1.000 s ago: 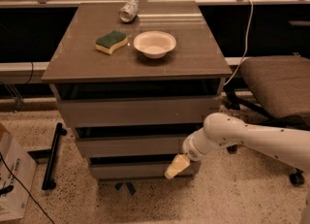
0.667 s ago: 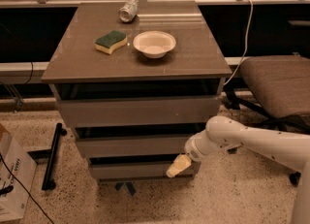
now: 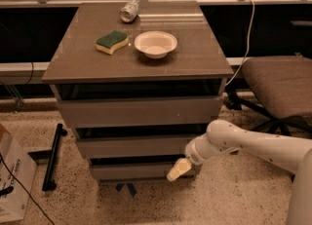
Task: Open bottom drawer
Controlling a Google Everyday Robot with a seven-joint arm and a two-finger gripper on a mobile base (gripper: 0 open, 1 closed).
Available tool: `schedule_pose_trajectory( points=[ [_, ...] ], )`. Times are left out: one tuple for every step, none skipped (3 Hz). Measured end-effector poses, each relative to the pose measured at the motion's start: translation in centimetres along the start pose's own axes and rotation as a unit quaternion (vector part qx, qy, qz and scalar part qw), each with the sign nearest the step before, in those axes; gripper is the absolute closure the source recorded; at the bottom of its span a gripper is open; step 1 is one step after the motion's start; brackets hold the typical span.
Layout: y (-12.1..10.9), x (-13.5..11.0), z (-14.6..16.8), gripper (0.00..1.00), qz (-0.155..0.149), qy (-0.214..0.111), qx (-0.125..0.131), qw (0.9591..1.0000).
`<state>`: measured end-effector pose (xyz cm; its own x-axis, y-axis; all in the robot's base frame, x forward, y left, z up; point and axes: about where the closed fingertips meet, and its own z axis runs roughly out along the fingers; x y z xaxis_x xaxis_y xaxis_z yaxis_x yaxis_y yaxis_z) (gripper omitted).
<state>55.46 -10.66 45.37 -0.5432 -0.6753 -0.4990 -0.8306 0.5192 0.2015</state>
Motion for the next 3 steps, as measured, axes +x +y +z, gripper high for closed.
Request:
schedule_pose_trajectory(
  points=[
    [-0.2,1.6,2.2,0.00,-0.005,-0.017,-0.032,0.9993],
    [-0.4,3.4,4.0,0.00,-0.029,-0.035,-0.062,0.9970],
    [-1.4,5.0,5.7,0.00,-0.036,-0.052,-0.074,0.9953]
  ],
)
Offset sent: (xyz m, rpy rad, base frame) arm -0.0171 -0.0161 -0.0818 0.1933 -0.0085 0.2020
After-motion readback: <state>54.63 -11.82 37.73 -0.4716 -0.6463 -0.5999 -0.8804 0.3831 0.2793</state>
